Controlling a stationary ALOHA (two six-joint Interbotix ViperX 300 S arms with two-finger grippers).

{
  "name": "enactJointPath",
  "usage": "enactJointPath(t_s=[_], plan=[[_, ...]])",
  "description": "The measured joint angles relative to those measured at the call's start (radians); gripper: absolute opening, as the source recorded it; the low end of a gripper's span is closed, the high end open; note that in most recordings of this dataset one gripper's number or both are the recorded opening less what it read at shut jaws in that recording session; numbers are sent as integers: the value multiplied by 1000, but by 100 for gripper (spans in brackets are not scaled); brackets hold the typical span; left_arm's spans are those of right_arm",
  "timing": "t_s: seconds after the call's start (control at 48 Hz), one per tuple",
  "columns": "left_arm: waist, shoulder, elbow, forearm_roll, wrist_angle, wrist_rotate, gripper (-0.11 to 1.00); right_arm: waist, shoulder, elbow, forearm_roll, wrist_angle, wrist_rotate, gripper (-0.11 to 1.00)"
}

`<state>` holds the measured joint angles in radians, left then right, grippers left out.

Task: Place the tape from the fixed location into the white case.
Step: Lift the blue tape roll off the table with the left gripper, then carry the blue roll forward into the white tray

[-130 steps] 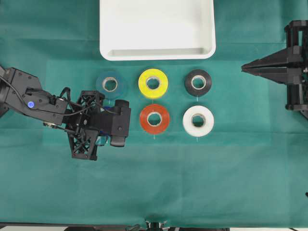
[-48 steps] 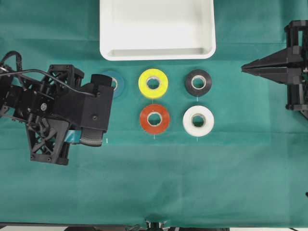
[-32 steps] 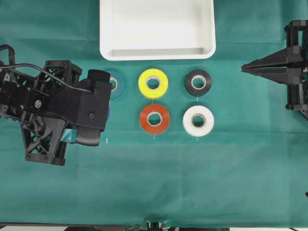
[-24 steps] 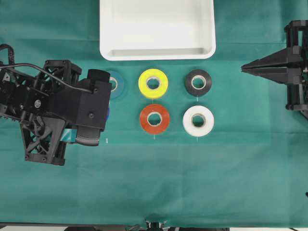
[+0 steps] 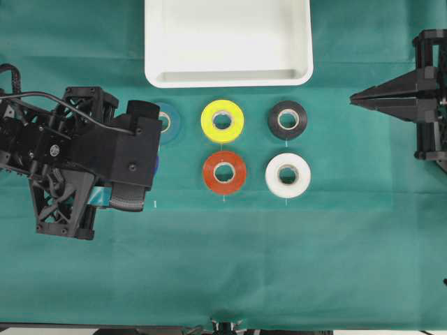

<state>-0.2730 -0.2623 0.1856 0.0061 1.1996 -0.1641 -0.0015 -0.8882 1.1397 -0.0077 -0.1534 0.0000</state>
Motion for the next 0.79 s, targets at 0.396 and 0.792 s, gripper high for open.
enactJointPath(t_s=[0.396,0.792], plan=[[-2,0,0,0,0,0,25,0,0,0,0,0,0,0],[37,0,0,2,-2,0,25,0,0,0,0,0,-3,0]])
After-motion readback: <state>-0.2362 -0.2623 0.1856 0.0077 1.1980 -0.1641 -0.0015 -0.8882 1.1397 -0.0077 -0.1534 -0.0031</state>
